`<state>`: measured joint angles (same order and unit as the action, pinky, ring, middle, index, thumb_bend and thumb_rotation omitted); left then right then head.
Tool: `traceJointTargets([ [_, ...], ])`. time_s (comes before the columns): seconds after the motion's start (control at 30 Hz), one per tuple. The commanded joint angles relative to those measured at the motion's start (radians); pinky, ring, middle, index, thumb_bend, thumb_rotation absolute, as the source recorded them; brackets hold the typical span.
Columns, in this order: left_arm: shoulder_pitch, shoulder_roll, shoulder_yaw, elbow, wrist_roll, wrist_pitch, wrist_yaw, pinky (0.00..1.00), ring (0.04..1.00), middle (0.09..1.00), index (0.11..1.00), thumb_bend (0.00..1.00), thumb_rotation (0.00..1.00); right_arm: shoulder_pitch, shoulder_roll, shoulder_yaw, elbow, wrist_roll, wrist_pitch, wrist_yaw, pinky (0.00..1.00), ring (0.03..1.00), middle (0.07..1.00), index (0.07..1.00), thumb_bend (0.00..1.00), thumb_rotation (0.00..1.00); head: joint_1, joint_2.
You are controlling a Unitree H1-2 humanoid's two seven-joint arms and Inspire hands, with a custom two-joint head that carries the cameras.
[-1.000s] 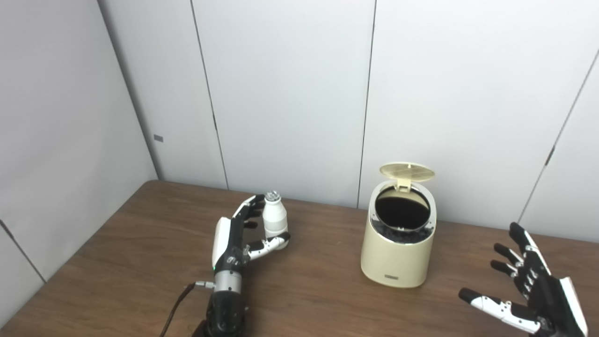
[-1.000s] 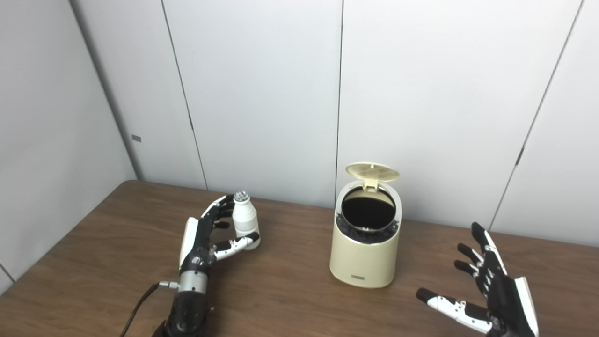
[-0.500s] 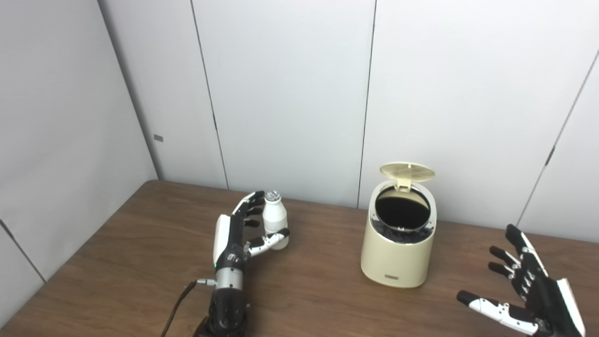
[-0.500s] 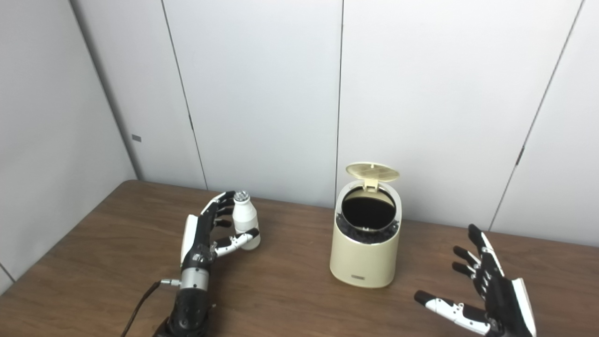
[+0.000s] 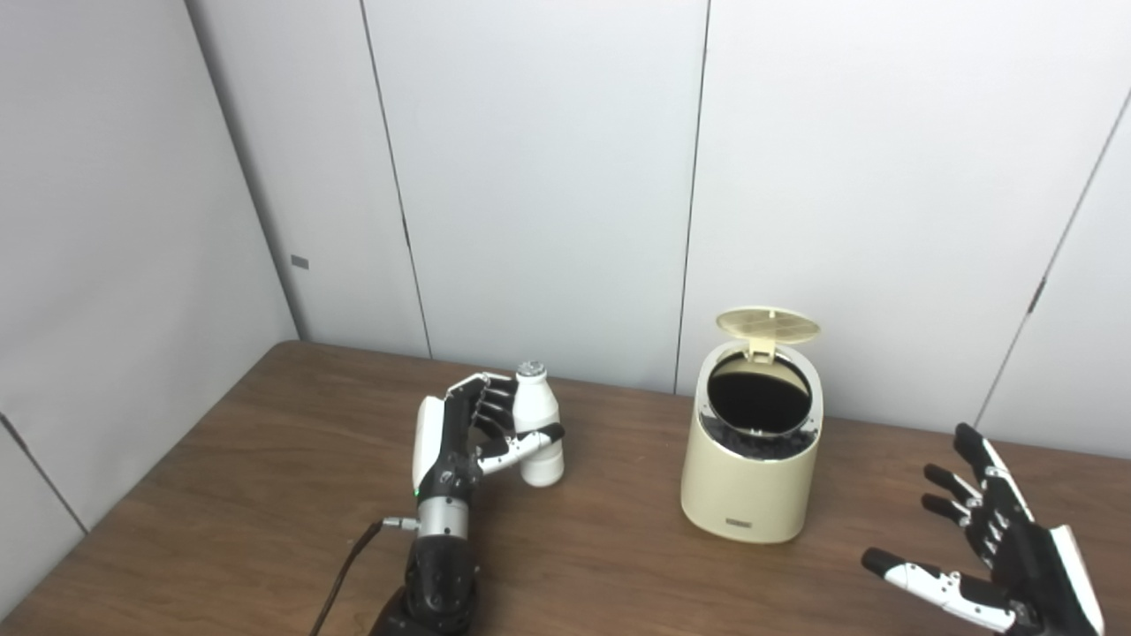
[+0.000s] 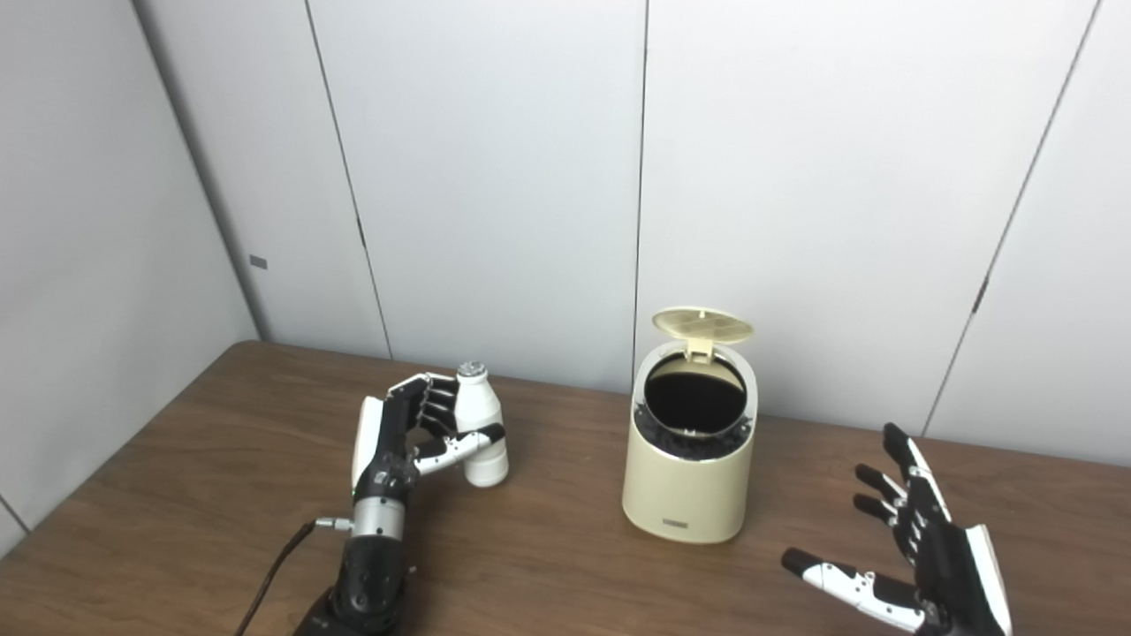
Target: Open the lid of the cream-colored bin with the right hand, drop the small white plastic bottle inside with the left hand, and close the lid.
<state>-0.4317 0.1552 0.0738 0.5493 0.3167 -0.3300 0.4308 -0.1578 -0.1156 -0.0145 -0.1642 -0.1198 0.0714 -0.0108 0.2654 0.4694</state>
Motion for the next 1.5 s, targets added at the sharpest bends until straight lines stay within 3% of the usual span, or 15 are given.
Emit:
traceJointTargets([
  [0.0,0.016,0.0,-0.011,0.033,0.009,-0.031,0.016,0.37,0.45,0.482,0.495,0.48,0.0,-0.029,0.002,0.0,-0.032,0.002,-0.03,-0.001,0.78,0.859,0.962,0.943,0.74,0.0,-0.001,0.002],
  [0.33,0.021,0.001,-0.024,0.021,0.005,-0.048,0.01,0.38,0.456,0.482,0.481,0.48,0.0,-0.031,0.005,0.004,-0.02,-0.015,-0.04,-0.006,0.77,0.85,0.955,0.942,0.74,0.01,-0.021,-0.001],
  [0.5,0.025,-0.011,-0.026,-0.076,0.006,-0.04,0.003,0.38,0.452,0.482,0.487,0.48,0.0,-0.036,0.007,0.005,0.002,-0.021,-0.057,-0.012,0.76,0.842,0.947,0.933,0.76,0.02,-0.045,-0.006],
  [0.77,0.006,-0.049,-0.03,-0.286,-0.046,-0.014,-0.072,0.37,0.456,0.493,0.478,0.48,0.0,-0.047,0.016,0.006,0.071,-0.031,-0.112,-0.025,0.76,0.84,0.948,0.932,0.78,0.06,-0.101,-0.022],
  [1.03,-0.031,-0.098,-0.033,-0.414,-0.084,0.052,-0.123,0.39,0.471,0.504,0.467,0.48,0.0,-0.051,0.028,0.018,0.13,-0.048,-0.168,-0.045,0.76,0.826,0.938,0.924,0.81,0.11,-0.154,-0.04],
  [1.47,-0.096,-0.154,-0.056,-0.414,-0.044,0.009,-0.116,0.37,0.466,0.502,0.486,0.48,0.0,-0.05,0.047,0.028,0.137,-0.061,-0.167,-0.056,0.76,0.825,0.942,0.92,0.79,0.08,-0.193,-0.043],
])
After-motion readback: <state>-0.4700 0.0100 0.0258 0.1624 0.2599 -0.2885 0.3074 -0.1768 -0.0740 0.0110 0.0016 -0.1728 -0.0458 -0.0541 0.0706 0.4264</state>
